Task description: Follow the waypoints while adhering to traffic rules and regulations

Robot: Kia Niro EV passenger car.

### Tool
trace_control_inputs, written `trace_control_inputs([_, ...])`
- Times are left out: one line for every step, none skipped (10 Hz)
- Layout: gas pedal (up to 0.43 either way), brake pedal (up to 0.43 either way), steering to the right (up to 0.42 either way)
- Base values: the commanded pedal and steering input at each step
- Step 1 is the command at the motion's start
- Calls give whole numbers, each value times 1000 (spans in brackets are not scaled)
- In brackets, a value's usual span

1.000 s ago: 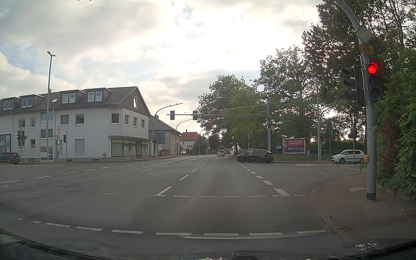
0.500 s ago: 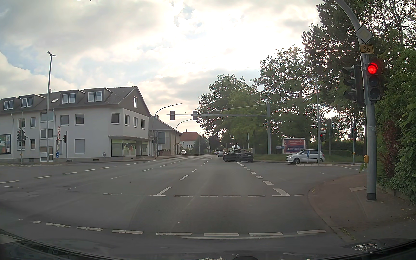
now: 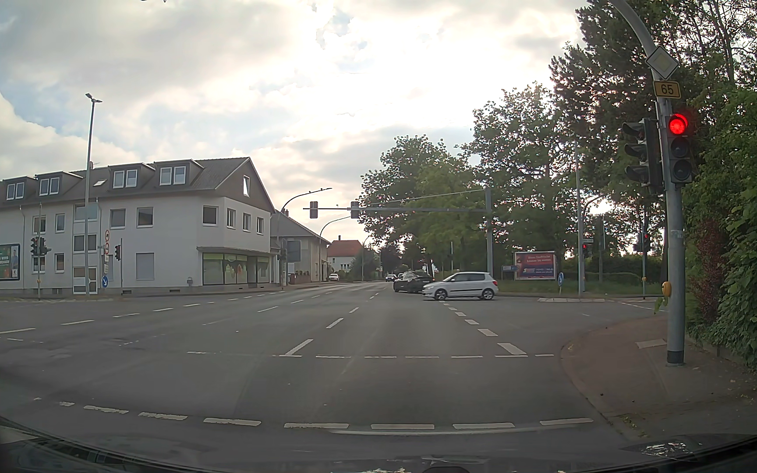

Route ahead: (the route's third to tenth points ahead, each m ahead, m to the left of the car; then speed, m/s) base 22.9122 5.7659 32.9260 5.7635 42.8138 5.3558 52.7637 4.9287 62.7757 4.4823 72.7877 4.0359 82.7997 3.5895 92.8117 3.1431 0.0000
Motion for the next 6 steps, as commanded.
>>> trace_control_inputs([0,0,-9])
trace_control_inputs([0,0,-10])
trace_control_inputs([0,0,-10])
trace_control_inputs([0,0,-9])
trace_control_inputs([0,0,-10])
trace_control_inputs([0,0,-10])
